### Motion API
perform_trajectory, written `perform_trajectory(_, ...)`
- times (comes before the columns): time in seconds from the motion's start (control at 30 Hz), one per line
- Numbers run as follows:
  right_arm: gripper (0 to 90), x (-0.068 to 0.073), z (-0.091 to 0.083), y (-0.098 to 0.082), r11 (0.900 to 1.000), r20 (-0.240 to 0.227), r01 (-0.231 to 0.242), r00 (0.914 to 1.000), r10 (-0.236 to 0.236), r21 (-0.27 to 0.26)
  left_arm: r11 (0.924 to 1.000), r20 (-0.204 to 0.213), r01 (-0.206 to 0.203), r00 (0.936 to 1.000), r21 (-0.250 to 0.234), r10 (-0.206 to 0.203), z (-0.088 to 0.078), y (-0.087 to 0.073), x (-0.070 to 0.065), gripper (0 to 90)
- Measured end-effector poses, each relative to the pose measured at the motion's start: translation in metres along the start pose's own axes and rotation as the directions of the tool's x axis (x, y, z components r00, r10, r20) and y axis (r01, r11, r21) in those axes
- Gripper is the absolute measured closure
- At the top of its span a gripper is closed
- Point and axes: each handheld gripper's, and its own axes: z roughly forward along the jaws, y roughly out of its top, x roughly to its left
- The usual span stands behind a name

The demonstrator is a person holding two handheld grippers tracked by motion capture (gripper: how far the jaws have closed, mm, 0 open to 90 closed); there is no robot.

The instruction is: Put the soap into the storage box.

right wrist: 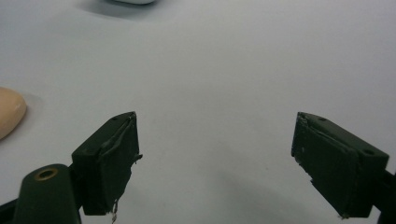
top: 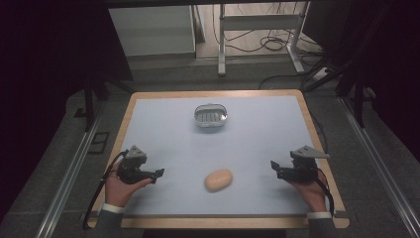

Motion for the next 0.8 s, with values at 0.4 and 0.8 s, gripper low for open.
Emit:
perform_trajectory(0.4, 14.3, -0.002, -0.001, -0.002, 1.0, 0.031, 0.006, 0.9995, -0.006, 0.003, 0.9939, 0.075, -0.088, 0.9937, 0.066, 0.083, -0.005, 0.026, -0.03, 13.0)
perform_trajectory(0.8, 14.3, -0.003, 0.002, -0.005, 1.0, 0.054, 0.006, 0.9985, -0.007, 0.018, 0.9745, 0.083, -0.191, 0.9798, 0.117, 0.182, 0.015, 0.042, -0.057, 13.2)
